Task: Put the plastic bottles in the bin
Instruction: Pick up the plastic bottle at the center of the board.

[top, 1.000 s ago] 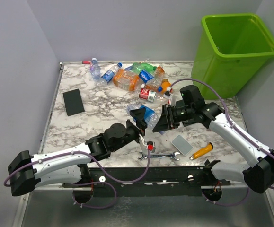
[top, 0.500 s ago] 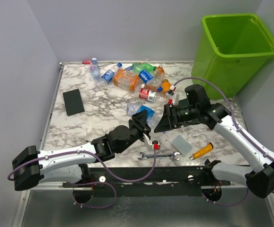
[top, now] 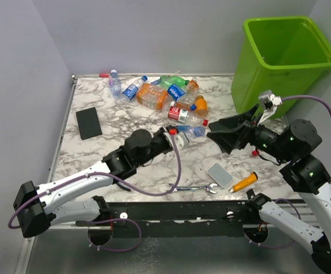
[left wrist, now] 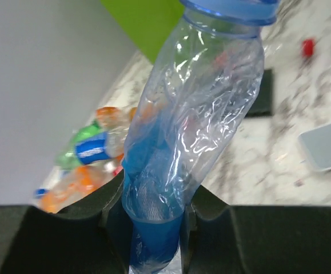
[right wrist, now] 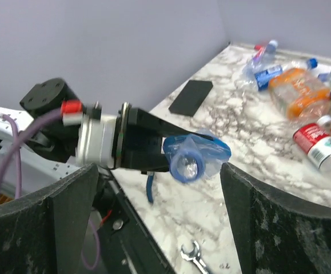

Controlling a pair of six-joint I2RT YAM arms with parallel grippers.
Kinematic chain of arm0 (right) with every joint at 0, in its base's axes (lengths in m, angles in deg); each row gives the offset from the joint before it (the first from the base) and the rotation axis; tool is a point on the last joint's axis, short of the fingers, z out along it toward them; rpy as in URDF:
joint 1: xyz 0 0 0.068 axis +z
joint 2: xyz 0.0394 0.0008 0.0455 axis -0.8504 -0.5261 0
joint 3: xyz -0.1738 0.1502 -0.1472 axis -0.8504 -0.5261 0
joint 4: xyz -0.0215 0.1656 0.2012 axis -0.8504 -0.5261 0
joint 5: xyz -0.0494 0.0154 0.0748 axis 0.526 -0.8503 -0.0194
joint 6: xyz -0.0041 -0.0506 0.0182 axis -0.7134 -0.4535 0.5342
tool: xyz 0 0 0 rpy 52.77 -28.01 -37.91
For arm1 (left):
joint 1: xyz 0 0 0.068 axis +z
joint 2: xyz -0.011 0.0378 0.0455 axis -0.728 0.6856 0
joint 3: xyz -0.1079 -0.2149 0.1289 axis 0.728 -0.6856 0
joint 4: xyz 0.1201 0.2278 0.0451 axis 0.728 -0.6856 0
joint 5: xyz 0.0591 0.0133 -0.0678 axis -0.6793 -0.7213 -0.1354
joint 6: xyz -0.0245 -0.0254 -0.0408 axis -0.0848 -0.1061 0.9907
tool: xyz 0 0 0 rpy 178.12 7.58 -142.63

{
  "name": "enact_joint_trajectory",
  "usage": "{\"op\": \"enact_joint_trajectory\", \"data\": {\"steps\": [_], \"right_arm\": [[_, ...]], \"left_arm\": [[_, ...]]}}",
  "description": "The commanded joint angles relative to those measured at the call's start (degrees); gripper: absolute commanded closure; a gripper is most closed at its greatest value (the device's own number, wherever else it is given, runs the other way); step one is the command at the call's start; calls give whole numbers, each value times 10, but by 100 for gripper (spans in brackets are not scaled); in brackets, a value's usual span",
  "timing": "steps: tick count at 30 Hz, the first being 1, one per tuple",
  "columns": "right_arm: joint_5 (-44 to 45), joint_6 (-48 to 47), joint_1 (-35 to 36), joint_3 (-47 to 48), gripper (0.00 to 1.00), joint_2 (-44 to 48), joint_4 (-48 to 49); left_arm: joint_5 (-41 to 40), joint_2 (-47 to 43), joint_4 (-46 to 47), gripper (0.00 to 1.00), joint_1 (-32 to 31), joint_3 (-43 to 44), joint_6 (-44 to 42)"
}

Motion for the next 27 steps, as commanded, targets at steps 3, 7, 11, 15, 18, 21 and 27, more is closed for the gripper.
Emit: {"op": "enact_joint_trajectory", "data": {"steps": [3, 7, 11, 15, 18, 21, 27], "right_arm": [[62, -18, 2, -88, 10, 14, 162], [40, -11, 2, -92, 10, -13, 190], [18, -5, 2, -86, 11, -52, 200], [-1, -3, 3, -96, 12, -69, 225], [-10, -15, 4, -86, 13, -85, 209], [3, -37, 15, -73, 14, -98, 174], [13, -47, 20, -67, 37, -110, 126]], "left_arm": [[422, 49, 134, 84, 137, -7, 468], [508, 87, 268, 85, 164, -39, 599], [536, 122, 294, 85, 168, -42, 654], [528, 127, 294, 85, 169, -47, 657], [518, 123, 294, 85, 169, -51, 655], [512, 123, 289, 85, 170, -52, 656], [492, 121, 282, 85, 172, -55, 650]]}}
